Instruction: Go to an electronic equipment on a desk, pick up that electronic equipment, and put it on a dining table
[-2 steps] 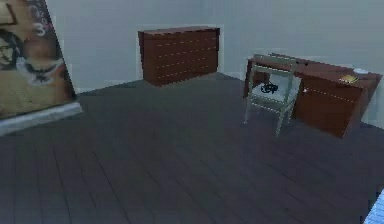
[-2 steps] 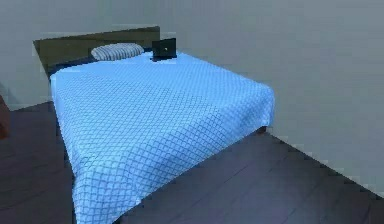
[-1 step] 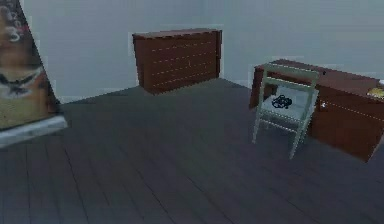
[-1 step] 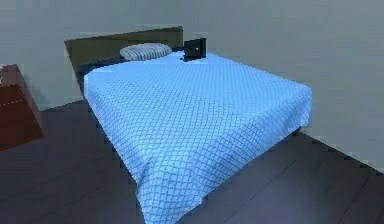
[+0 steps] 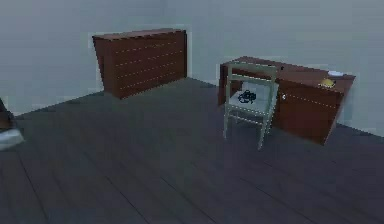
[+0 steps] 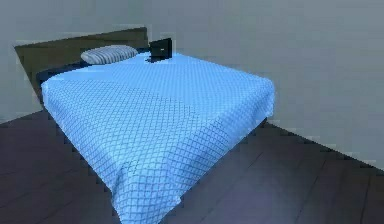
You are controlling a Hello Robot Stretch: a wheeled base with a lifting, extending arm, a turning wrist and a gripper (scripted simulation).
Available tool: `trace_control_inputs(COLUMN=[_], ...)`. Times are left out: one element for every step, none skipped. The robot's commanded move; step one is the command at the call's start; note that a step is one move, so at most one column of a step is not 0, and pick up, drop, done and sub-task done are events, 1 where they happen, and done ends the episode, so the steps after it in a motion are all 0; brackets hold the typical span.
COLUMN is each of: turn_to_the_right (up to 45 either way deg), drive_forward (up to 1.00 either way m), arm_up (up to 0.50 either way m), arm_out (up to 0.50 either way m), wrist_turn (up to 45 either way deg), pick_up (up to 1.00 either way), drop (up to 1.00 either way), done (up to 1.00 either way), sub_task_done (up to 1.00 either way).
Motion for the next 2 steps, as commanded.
trace_control_inputs(turn_to_the_right=[0.0, 42.0], drive_forward=[0.45, 0.00], arm_up=[0.00, 0.00], arm_out=[0.00, 0.00], wrist_turn=[0.0, 0.0], pick_up=[0.00, 0.00], drop=[0.00, 0.00], done=[0.00, 0.00], sub_task_done=[0.00, 0.00])
